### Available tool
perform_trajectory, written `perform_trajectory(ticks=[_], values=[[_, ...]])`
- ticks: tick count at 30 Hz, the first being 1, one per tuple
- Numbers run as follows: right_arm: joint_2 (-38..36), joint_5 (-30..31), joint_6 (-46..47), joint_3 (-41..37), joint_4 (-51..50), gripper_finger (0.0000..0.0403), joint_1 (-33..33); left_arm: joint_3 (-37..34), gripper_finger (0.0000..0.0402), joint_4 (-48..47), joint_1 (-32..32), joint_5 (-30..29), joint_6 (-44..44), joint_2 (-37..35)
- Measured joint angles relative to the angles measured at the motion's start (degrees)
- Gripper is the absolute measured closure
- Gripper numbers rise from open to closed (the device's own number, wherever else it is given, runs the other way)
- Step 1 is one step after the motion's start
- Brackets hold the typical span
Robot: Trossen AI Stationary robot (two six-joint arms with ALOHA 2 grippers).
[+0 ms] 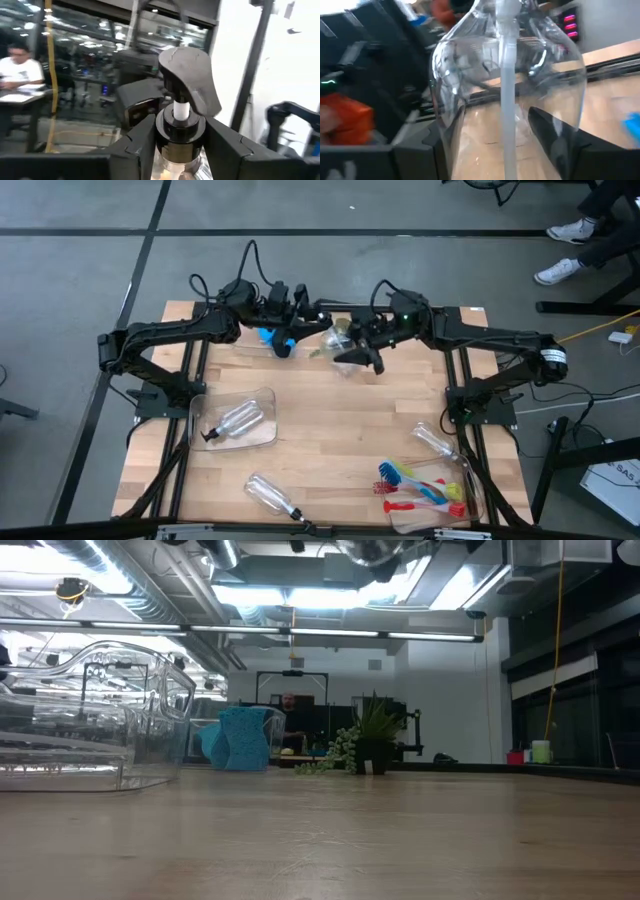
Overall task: Pick & Place Kitchen Sink Supplies
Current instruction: Put the transparent soap dispenser into the middle transparent bin
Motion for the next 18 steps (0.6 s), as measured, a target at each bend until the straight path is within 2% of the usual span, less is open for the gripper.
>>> perform_trajectory(ticks=[4,12,18], values=[[0.0,-6.4,3.5,0.0,1.7,0.0187,-0.7,0.0,0.0267,1.6,0.1,3.4,-0.5,0.0],[-0.4,-6.6,3.1,0.3,4.1,0.0187,-0.9,-0.2,0.0236,1.9,0.0,5.7,-2.2,0.0],[0.0,-6.4,3.0,0.2,3.8,0.0187,-0.9,-0.2,0.0239,1.4,0.0,4.7,-2.7,0.0]])
